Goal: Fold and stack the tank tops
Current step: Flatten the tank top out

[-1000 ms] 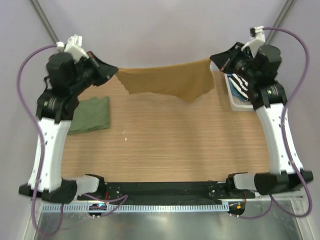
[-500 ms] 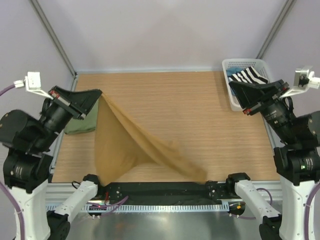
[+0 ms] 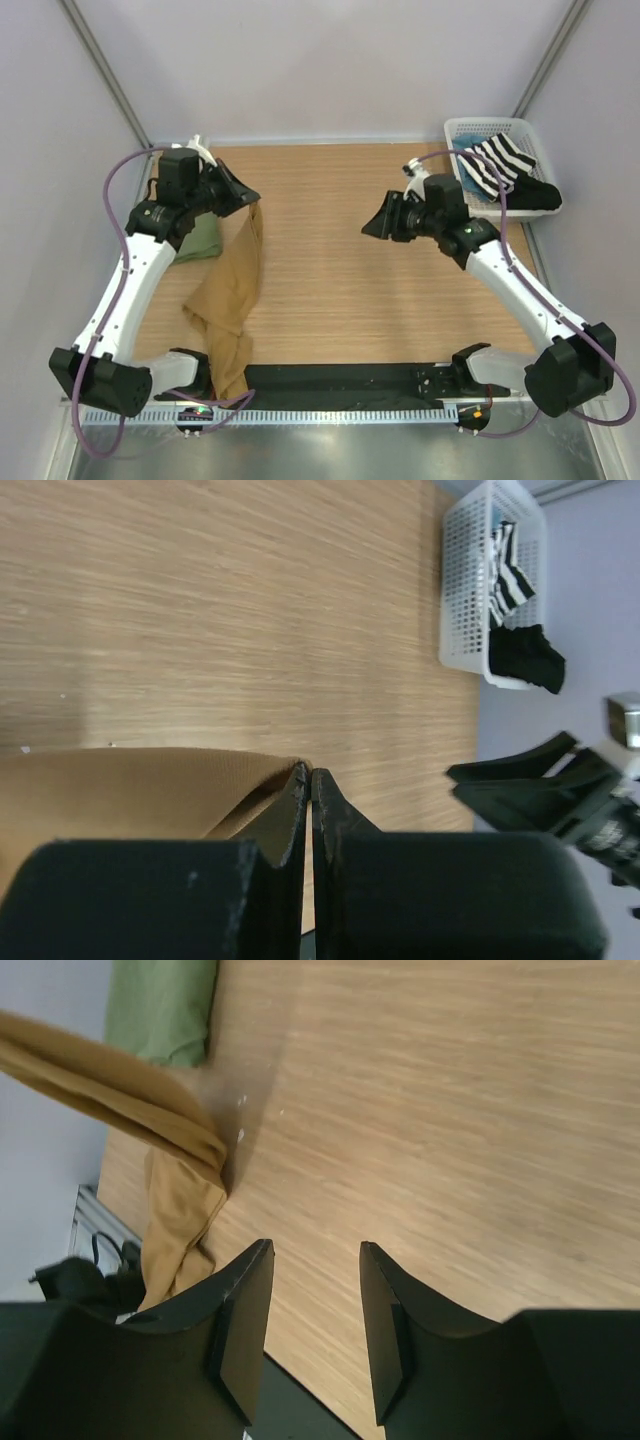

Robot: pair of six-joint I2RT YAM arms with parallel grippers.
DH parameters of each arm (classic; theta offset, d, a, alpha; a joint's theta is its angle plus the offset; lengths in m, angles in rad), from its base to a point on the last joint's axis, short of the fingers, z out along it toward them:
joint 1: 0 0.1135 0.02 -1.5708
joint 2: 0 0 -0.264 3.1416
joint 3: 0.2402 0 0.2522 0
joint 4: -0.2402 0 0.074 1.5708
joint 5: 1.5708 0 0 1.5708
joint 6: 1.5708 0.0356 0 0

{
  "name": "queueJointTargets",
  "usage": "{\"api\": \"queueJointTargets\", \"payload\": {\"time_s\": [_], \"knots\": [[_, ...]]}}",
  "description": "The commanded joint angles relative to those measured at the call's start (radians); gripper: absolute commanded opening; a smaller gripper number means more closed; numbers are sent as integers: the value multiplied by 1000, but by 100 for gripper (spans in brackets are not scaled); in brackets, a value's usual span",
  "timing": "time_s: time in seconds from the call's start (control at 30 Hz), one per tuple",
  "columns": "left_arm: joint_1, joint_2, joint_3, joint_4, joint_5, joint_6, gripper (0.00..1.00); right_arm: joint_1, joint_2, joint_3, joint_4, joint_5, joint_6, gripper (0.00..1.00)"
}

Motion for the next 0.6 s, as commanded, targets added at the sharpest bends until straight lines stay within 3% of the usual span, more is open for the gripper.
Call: {"api": "queueJointTargets", "payload": {"time_s": [0.0,0.33,0.57], "knots": [[0,-104,129,141,32,43,0,63,-68,-54,182,-11,1,46],[-62,-75,340,148,179,-5,0,98,-57,-99,342,-103,26,47],[-65,-51,482,171,229,-63,0,264,-89,-138,431,-110,-55,46]]}}
